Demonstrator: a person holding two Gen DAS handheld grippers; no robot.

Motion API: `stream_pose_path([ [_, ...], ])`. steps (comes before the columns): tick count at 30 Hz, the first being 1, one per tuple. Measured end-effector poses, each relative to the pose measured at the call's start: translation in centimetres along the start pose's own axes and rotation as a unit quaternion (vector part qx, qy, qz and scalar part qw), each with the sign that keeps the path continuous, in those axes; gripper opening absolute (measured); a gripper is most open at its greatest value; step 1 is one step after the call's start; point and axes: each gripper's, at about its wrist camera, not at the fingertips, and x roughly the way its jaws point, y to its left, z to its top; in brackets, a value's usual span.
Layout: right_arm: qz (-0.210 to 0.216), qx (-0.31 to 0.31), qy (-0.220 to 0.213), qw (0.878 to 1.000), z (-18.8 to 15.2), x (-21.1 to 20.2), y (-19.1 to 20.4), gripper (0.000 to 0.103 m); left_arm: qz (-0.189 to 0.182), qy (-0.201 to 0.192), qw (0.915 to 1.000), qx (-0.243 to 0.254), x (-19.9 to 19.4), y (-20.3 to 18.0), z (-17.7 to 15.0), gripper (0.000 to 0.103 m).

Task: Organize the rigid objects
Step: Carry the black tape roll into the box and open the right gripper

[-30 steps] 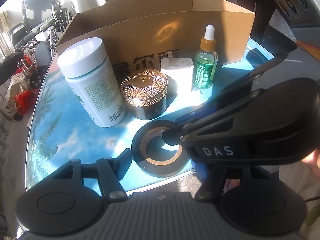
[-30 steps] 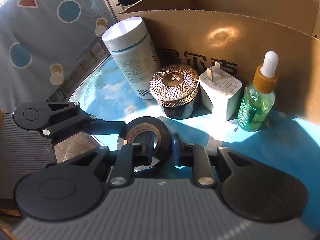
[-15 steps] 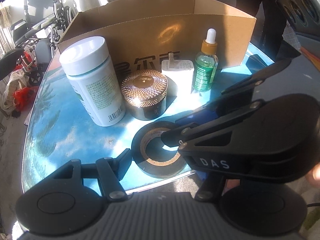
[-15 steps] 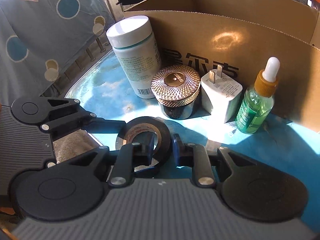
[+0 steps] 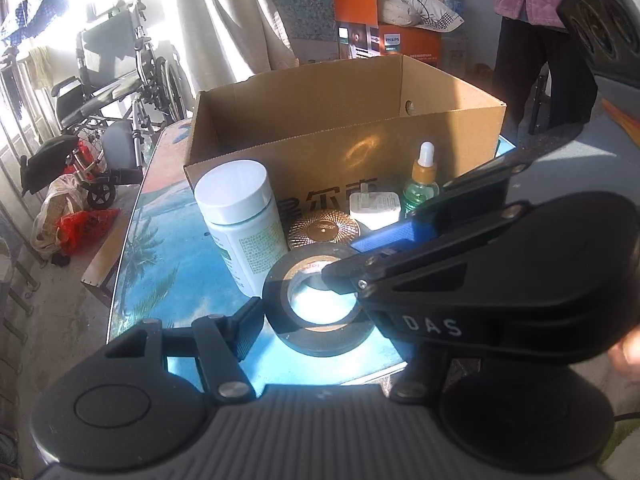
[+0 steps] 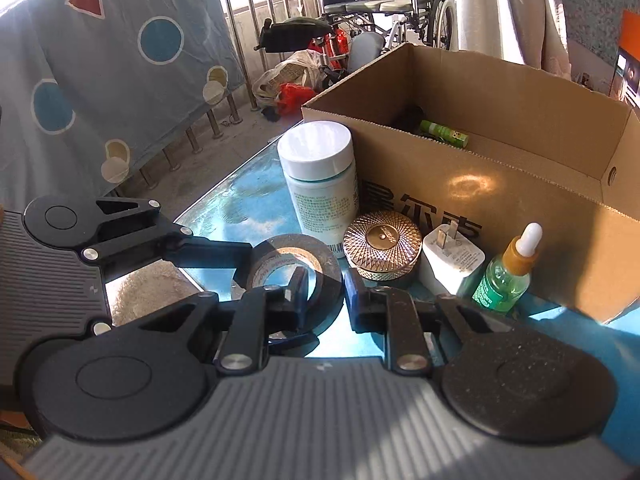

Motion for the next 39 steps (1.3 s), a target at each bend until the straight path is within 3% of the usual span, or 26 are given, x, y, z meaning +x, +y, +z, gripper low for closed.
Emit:
stream_pose_path([
  [13,-0.019,-0.054,-0.102,0.993,8.2,-6.0,-0.5,0.019,0.046,-0.098,0.9937,0.031,-3.5,1.0,7.6,0.066],
  [20,-0.029,-0.053,-0.106,0.993,13.2,-7.2,-4.7,0.019,0.019,-0.102,0.9938,0.040,-1.7,1.5,13.1,0.066],
  [23,-0.024,-0.035,-0.079,0.996,15.6,-6.0,-7.9,0.019,-0.011,-0.073,0.9967,0.033,0.6,2.4,15.6,0.066],
  [29,0.009,0.019,0.011,1.000,18.2,-1.0,-14.3,0.020,-0.071,0.034,0.9967,0.018,7.1,3.9,18.6,0.066],
  [34,0.048,0.081,0.105,0.990,18.3,5.1,-18.5,0.021,-0.104,0.141,0.9845,0.009,13.3,5.0,19.7,0.066],
  [39,0.070,0.120,0.175,0.975,17.1,10.5,-20.4,0.022,-0.107,0.211,0.9716,0.010,18.1,5.2,20.2,0.066],
])
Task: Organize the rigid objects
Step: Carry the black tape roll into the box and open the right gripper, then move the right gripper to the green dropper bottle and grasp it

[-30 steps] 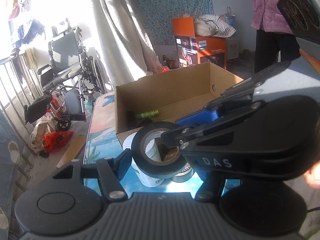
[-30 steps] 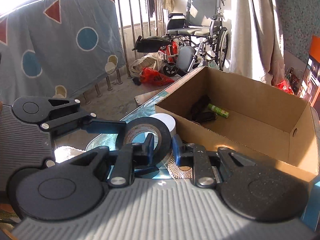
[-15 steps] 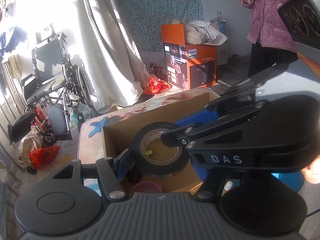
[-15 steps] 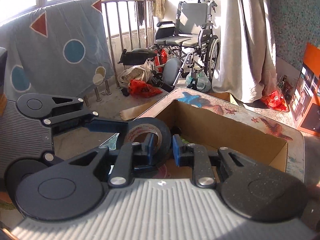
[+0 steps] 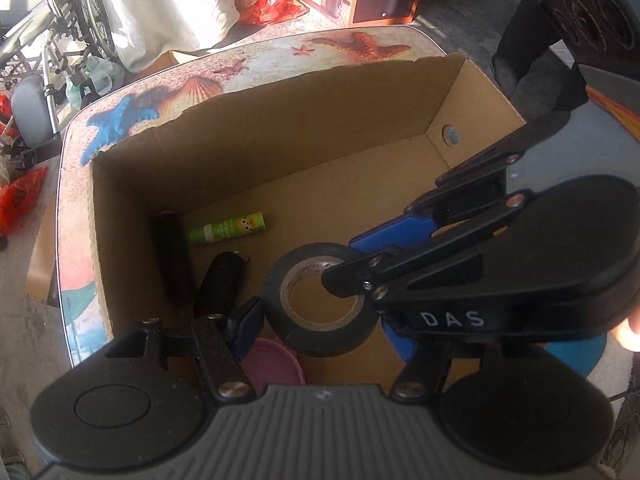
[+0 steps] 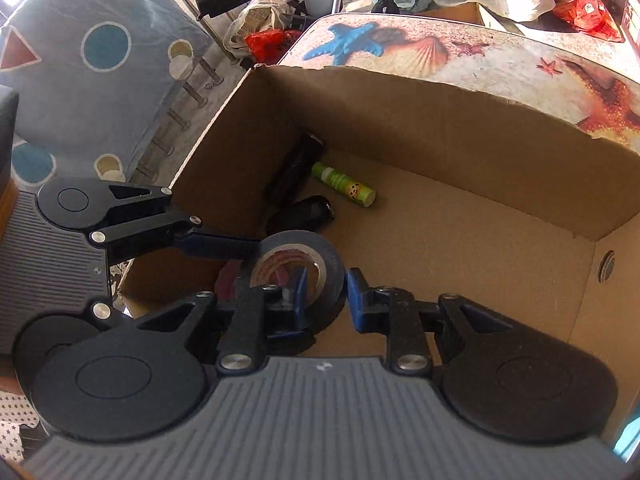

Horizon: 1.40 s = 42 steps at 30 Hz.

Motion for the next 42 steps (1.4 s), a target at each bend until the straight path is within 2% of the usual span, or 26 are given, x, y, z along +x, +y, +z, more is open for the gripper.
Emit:
stream_pose_path([
  [4,0.011,0.030,0.040,0.999,1.6,3.2,-2.1,0.022,0.004,0.045,0.9990,-0.003,2.9,0.4,1.2,0.066],
  [8,0.007,0.042,0.054,0.998,2.3,5.4,-3.1,0.022,0.011,0.064,0.9978,-0.011,4.8,0.9,2.1,0.066],
  [14,-0.010,0.033,0.024,0.999,3.4,6.4,-3.2,0.022,0.033,0.041,0.9985,-0.011,5.3,1.4,2.1,0.067],
  [20,0.004,0.045,-0.019,0.999,3.3,5.2,-3.2,0.027,0.036,0.004,0.9992,-0.017,3.1,1.3,1.6,0.071],
  [24,0.008,0.048,-0.060,0.997,2.8,2.0,-2.5,0.031,0.035,-0.038,0.9986,-0.008,0.0,0.5,1.5,0.072],
  [26,0.011,0.044,-0.093,0.995,2.2,-1.1,-2.1,0.034,0.032,-0.067,0.9973,-0.002,-2.2,-0.4,1.5,0.077],
  [28,0.007,0.032,-0.120,0.992,1.3,-3.8,-1.5,0.043,0.025,-0.094,0.9953,-0.005,-4.6,-1.1,0.9,0.080],
  [30,-0.003,0.013,-0.151,0.988,-0.2,-6.8,-0.4,0.047,0.010,-0.119,0.9928,-0.003,-6.9,-1.9,0.0,0.081],
  [32,-0.016,-0.007,-0.183,0.983,-2.0,-10.0,0.9,0.051,0.000,-0.144,0.9895,0.004,-9.1,-2.8,-1.2,0.084],
  [35,-0.030,-0.024,-0.230,0.973,-5.5,-14.2,2.8,0.064,-0.005,-0.189,0.9819,0.017,-12.3,-3.8,-3.9,0.089],
  [37,-0.038,-0.037,-0.259,0.964,-7.9,-16.3,4.2,0.076,-0.006,-0.212,0.9769,0.023,-14.0,-4.6,-6.0,0.090],
  [42,-0.055,-0.053,-0.307,0.949,-15.1,-19.9,6.7,0.078,0.003,-0.244,0.9694,0.024,-15.1,-6.4,-11.4,0.090],
])
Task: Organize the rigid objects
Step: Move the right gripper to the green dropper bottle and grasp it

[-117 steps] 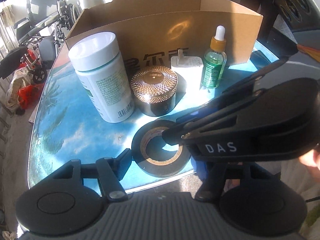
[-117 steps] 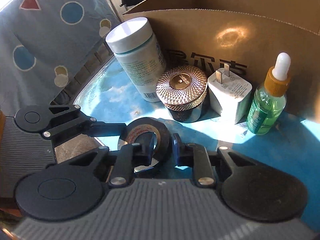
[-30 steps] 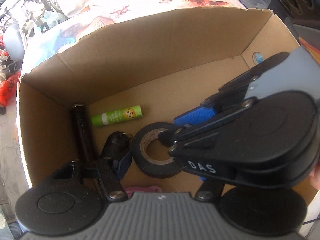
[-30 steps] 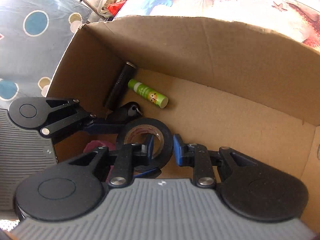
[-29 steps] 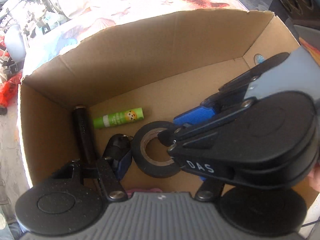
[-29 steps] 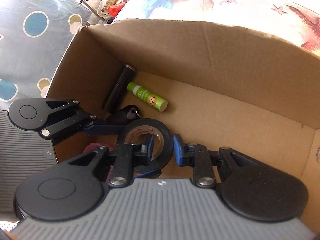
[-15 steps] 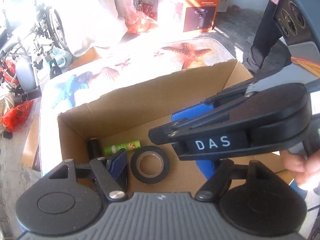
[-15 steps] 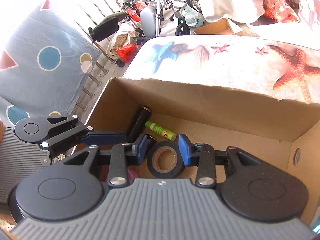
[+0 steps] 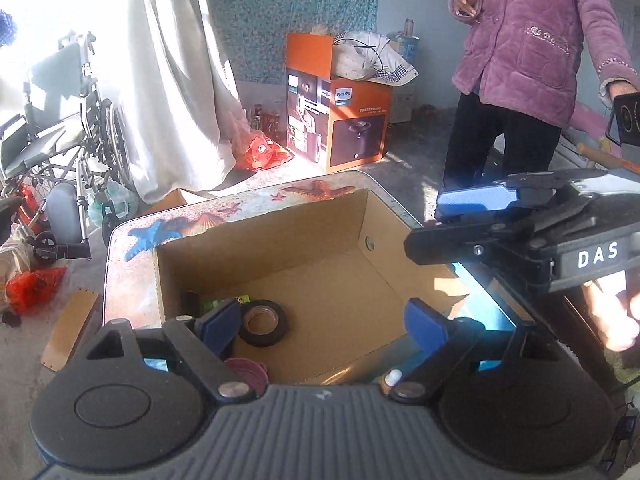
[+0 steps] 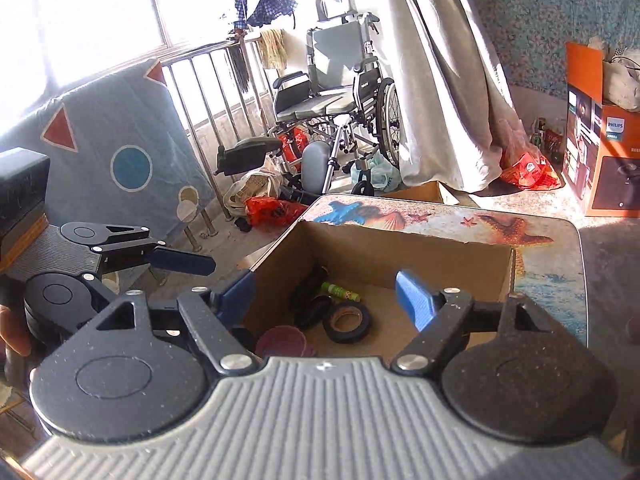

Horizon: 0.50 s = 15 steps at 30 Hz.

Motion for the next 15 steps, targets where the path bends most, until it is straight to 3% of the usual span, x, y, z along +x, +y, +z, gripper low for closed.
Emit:
stream_pose_path([
  [7,-0.024,0.020,-0.013,0.999,-7.0,-3.4,1.9,0.078,-0.001,-0.032,0.9995,-0.010,-1.4,-2.9,-6.8,0.090],
  [11,-0.035,0.035,0.003,0.999,-10.5,-1.9,2.3,0.078,0.029,-0.047,0.9983,0.018,-0.2,-5.1,-9.5,0.091],
  [15,-0.039,0.047,0.026,0.998,-12.4,0.3,2.0,0.073,0.033,-0.039,0.9978,0.043,2.4,-7.1,-11.2,0.090],
])
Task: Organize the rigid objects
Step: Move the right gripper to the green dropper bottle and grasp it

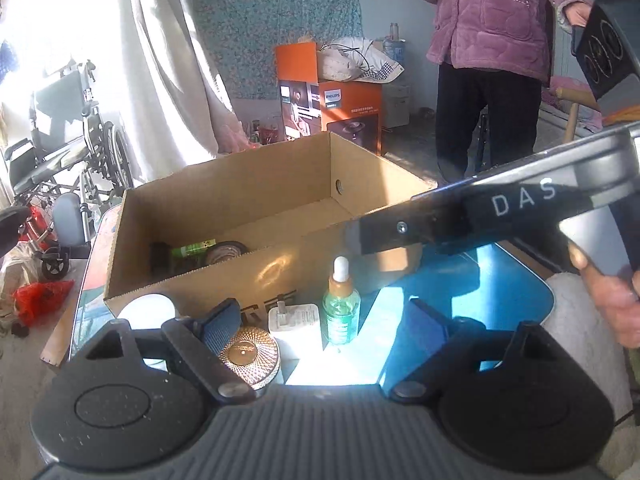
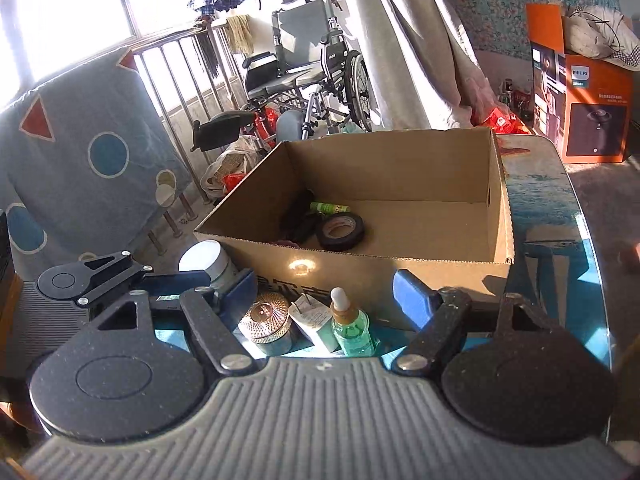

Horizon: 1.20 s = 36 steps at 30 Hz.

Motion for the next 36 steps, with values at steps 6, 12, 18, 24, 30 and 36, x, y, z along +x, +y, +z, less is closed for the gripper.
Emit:
stream_pose_path([
  [6,0.004,-0.008,0.029,1.000,-0.4,4.1,-0.1,0.055,0.010,-0.003,0.9994,0.032,3.2,-1.7,-1.0,0.077],
  [12,0.000,-0.014,0.048,0.999,-0.5,6.7,-0.3,0.038,0.020,-0.003,0.9989,0.043,4.9,-2.2,-1.1,0.056],
  [18,0.001,-0.012,0.065,0.998,-0.3,8.8,-1.2,0.020,0.011,0.009,0.9995,0.030,6.3,-1.9,-0.6,0.033],
  [24,0.007,-0.007,0.068,0.998,-0.2,9.2,-1.4,0.018,-0.001,0.019,0.9998,0.011,7.2,-1.4,-0.5,0.026],
  [30,0.004,-0.013,0.069,0.998,-0.2,8.8,-1.8,0.018,-0.008,0.026,0.9996,0.007,7.9,-1.6,-0.4,0.028],
  [36,0.002,-0.008,0.074,0.997,-0.3,8.3,-2.1,0.017,-0.016,0.024,0.9995,0.013,7.9,-2.2,-0.6,0.027],
])
